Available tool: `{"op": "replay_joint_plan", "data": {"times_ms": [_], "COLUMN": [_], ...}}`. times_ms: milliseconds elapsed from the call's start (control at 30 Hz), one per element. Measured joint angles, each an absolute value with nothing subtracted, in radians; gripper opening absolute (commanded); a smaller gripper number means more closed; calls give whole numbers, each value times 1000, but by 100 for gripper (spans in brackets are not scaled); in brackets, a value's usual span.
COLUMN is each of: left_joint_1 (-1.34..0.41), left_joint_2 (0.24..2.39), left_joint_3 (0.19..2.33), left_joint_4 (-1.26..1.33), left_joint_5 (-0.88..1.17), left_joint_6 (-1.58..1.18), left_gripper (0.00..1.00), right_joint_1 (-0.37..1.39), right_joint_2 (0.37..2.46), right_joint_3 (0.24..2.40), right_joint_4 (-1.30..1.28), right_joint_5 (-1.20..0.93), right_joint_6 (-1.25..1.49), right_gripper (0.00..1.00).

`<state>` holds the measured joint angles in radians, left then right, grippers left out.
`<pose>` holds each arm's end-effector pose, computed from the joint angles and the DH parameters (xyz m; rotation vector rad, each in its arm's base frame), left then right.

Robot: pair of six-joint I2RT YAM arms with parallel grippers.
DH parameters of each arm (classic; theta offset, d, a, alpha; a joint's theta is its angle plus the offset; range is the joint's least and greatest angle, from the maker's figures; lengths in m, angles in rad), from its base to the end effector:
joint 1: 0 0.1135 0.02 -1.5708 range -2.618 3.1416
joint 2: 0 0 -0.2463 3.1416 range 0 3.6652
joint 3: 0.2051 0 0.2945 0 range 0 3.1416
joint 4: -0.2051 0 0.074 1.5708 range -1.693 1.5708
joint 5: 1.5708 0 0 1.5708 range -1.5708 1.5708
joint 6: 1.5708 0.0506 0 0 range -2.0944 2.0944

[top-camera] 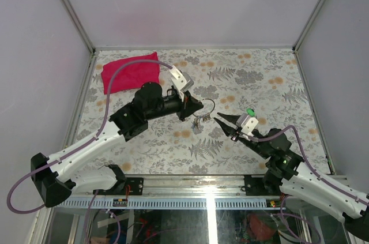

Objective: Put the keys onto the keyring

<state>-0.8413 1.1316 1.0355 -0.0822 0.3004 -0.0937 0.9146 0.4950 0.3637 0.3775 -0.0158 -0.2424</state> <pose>0.2077 -0.2548 0.3468 0.8805 1.6131 -0.9331 0.1322 0.1731 0.2826 -0.7482 1.1207 0.5799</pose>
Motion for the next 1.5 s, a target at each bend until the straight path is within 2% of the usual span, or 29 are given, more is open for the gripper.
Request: {"op": "replay_joint_plan", "data": {"times_ms": [1500], "left_joint_1": [-841], "left_joint_2": [1100], "left_joint_3": [1036], "left_joint_4": [-60], "left_joint_5": [339], "left_joint_6": [-105], "left_gripper": [0], "right_joint_1": [915], "right_joint_2": [629], "right_joint_3": [326], "right_joint_4": [498], "right_joint_5": [-9], "right_joint_6": [-233], "right_gripper": [27]}}
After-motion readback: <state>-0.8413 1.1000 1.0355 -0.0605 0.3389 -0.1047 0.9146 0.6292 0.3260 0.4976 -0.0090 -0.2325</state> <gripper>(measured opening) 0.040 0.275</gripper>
